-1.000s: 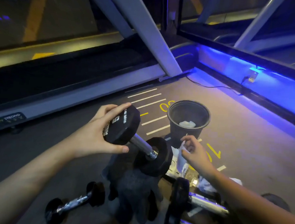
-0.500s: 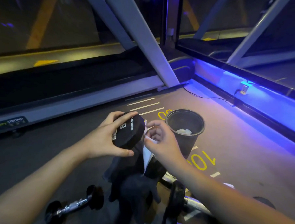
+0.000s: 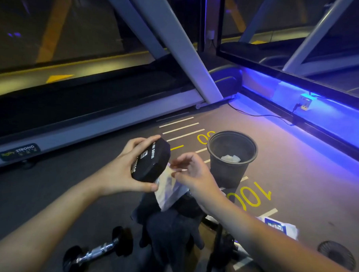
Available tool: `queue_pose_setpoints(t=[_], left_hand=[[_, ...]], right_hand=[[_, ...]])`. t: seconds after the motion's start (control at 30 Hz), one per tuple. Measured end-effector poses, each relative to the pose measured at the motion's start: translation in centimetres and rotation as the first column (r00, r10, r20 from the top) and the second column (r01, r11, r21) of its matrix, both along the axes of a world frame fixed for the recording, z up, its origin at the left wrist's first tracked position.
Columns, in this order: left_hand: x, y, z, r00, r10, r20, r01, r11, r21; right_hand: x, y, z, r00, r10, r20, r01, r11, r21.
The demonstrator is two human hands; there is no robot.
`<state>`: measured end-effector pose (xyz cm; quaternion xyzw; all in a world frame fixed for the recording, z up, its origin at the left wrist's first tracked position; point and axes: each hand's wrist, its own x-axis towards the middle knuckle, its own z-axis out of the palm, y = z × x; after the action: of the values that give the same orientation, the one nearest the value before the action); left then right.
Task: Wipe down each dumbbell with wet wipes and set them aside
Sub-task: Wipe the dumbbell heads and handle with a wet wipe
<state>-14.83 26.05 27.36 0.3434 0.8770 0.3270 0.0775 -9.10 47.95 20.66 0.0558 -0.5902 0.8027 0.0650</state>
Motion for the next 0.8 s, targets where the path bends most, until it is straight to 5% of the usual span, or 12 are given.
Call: queue_pose_setpoints(t=[0.3, 0.47, 0.8], left_hand=[[-0.6, -1.6, -0.7, 0.998, -0.01, 0.059, 0.007, 0.998, 0.054], [-0.8, -2.2, -0.9, 0.997, -0.024, 0.076, 0.018, 0.996, 0.087], [-1.1, -2.7, -1.3, 0.993, -0.105, 0.057, 0.098, 0.988, 0.116]], right_hand=[[-1.4, -1.7, -0.9, 0.977, -0.119, -0.178, 0.203, 0.78, 0.592], [-1.7, -2.2, -0.9, 0.997, -0.065, -0.036, 0.066, 0.544, 0.837], [-2.5, -4.4, 1.3, 0.99, 0.019, -0.137, 0.092, 0.647, 0.757]])
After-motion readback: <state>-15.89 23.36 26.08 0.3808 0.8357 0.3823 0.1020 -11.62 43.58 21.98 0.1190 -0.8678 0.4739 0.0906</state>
